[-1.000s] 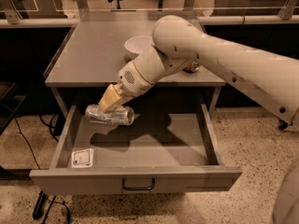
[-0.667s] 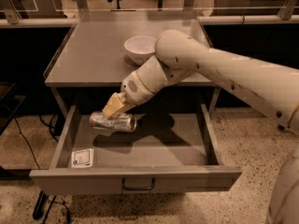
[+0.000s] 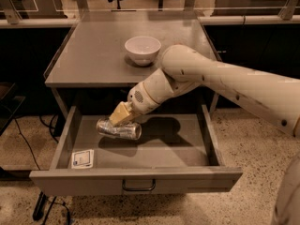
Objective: Place redbull can into top drawer
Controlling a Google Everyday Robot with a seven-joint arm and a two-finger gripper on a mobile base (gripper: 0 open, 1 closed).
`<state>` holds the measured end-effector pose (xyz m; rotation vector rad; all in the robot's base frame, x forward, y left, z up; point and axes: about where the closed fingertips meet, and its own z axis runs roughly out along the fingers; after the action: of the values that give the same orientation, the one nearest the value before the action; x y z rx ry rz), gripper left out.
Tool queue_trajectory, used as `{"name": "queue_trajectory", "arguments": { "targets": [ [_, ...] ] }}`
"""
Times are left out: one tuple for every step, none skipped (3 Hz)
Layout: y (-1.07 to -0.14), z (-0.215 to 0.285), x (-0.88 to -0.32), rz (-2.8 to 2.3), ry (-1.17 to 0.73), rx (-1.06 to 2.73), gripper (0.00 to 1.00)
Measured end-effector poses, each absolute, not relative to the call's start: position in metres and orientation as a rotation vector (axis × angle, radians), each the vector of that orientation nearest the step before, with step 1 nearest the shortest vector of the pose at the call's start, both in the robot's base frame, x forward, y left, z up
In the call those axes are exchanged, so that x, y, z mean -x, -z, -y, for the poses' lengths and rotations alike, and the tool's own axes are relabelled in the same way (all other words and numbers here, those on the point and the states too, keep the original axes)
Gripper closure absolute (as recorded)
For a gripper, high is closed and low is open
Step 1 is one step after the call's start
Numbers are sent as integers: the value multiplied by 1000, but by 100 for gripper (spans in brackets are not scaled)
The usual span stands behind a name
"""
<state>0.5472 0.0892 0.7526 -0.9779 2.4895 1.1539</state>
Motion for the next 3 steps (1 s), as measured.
{"name": "queue_trajectory", "arguments": {
  "targets": [
    [-737, -84, -553, -2509, -1149, 980, 100],
    [-722, -79, -562, -2528, -1142, 990, 100],
    [-706, -72, -567, -2553, -1120, 1011, 100]
  ]
}}
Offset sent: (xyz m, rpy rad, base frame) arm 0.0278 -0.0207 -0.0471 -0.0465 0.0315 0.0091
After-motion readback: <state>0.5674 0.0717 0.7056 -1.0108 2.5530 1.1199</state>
